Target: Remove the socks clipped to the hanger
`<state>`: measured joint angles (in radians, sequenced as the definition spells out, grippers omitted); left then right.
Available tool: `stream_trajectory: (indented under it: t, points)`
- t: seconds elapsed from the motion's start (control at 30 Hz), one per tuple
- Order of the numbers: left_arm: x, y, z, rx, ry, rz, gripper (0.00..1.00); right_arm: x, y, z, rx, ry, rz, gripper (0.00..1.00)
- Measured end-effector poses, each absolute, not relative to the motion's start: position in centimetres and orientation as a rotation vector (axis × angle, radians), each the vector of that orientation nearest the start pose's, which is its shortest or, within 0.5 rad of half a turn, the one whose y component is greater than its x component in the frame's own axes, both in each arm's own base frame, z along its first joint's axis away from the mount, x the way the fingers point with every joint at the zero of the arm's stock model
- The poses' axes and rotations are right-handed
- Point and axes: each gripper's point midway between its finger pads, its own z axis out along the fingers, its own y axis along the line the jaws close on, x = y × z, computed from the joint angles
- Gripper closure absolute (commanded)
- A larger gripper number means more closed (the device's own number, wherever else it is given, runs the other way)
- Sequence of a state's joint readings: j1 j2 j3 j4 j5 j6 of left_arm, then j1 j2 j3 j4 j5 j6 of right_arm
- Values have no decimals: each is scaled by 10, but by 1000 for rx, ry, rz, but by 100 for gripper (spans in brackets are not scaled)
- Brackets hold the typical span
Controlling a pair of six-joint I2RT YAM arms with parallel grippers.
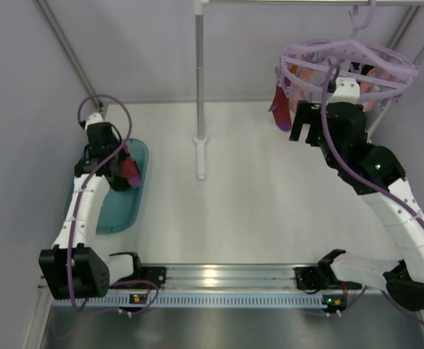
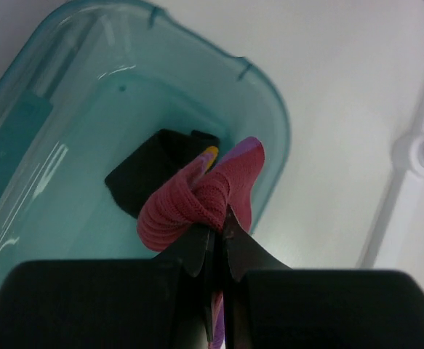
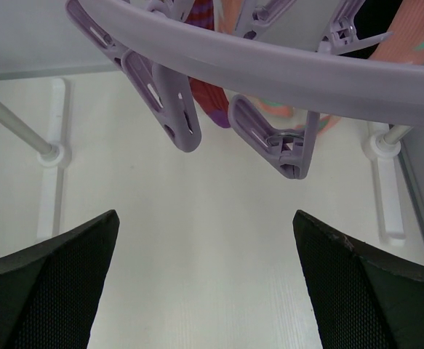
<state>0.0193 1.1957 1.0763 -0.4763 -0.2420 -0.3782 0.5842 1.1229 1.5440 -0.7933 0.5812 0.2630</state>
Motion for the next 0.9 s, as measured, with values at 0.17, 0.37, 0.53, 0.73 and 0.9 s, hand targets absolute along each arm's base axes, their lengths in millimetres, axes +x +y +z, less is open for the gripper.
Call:
stream_trajectory:
  t: [0.17, 0.37, 0.53, 0.73, 0.9]
  points:
    - [344, 76, 180, -773, 2122, 80, 100, 299, 93, 386, 76, 1878, 18, 0]
    - [342, 73, 136, -846, 2226, 80, 100, 298, 94, 383, 70, 1885, 19, 0]
    - [340, 71, 122, -874, 2259, 83, 72, 298, 94, 383, 70, 1885, 19, 0]
    - [341, 66, 123, -866, 2265, 45, 2, 298, 94, 383, 69, 1885, 19, 1]
    - [340, 65, 145, -882, 2187, 13, 2, 296, 93, 384, 68, 1888, 17, 1]
